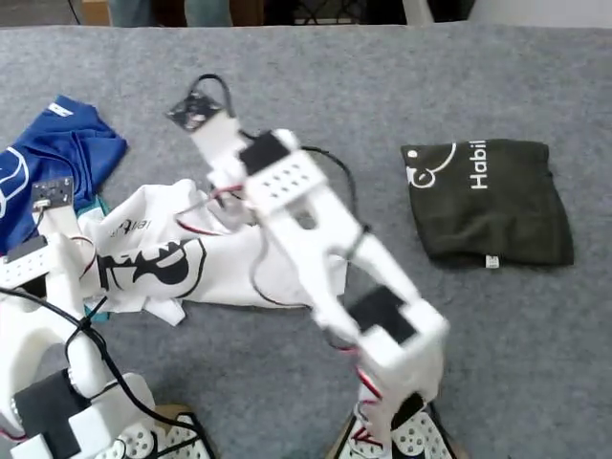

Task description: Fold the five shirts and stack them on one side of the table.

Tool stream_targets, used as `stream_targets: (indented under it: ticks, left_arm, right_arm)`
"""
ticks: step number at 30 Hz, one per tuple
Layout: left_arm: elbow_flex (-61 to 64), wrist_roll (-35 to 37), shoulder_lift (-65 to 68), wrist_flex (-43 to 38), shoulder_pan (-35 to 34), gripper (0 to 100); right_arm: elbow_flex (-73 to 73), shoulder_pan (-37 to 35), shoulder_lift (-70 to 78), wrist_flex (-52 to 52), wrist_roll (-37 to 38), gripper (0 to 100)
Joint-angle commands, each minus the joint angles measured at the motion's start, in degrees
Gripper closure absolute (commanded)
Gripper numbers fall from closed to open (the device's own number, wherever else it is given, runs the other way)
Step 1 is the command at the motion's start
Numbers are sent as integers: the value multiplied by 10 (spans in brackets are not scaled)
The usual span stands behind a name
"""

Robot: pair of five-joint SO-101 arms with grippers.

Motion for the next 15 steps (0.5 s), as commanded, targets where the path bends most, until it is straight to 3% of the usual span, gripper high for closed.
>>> stream_targets:
  ticks: [1, 12, 15]
  left_arm:
    - [17, 1, -2, -22, -7, 971]
    - [22, 25, -4, -49, -25, 971]
    - [22, 25, -4, -49, -25, 971]
  right_arm:
    - [-180, -31, 95, 45, -4, 688]
    - [-534, -27, 401, 135, 0, 688]
    - [-623, -31, 461, 156, 0, 755]
